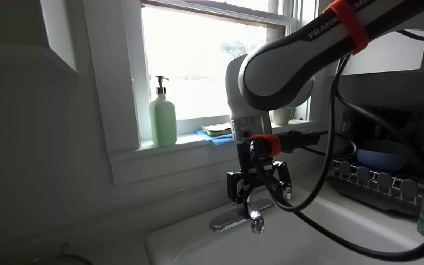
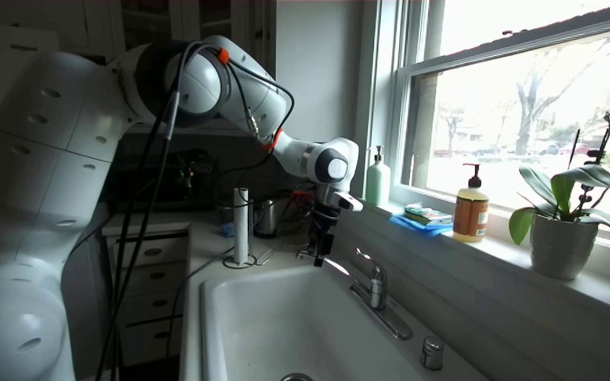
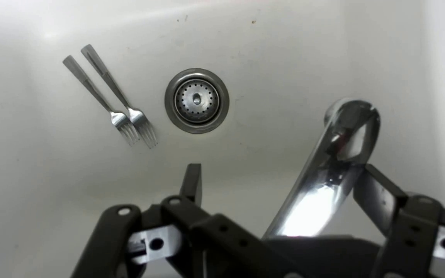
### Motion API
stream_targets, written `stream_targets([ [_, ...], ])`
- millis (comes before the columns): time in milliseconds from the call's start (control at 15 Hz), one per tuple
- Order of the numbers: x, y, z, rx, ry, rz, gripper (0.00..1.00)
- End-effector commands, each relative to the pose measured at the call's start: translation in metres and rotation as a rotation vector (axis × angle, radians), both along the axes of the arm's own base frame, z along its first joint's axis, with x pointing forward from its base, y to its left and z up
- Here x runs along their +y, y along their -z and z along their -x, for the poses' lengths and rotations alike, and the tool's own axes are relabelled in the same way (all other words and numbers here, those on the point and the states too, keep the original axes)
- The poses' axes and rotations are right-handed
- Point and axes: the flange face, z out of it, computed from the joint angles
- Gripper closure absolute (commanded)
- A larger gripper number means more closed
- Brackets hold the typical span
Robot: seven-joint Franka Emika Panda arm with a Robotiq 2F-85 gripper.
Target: Move the tap to the right
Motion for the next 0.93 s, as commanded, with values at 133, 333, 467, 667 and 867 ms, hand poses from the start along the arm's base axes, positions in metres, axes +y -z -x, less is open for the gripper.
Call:
stream_targets([
  [133,-0.039,-0.011,0.046,0.055,-0.111,0.061,0.0],
  [333,-0.059,-0.012,0.056,0.068,-0.156,0.092,0.0],
  [467,-0.074,-0.014,0.06,0.065,-0.196,0.118,0.0],
  [667,-0.094,-0.012,0.065,0.079,-0.27,0.14,0.0],
  [867,-0.118,-0.015,0.067,0.093,-0.344,0.151,0.0],
])
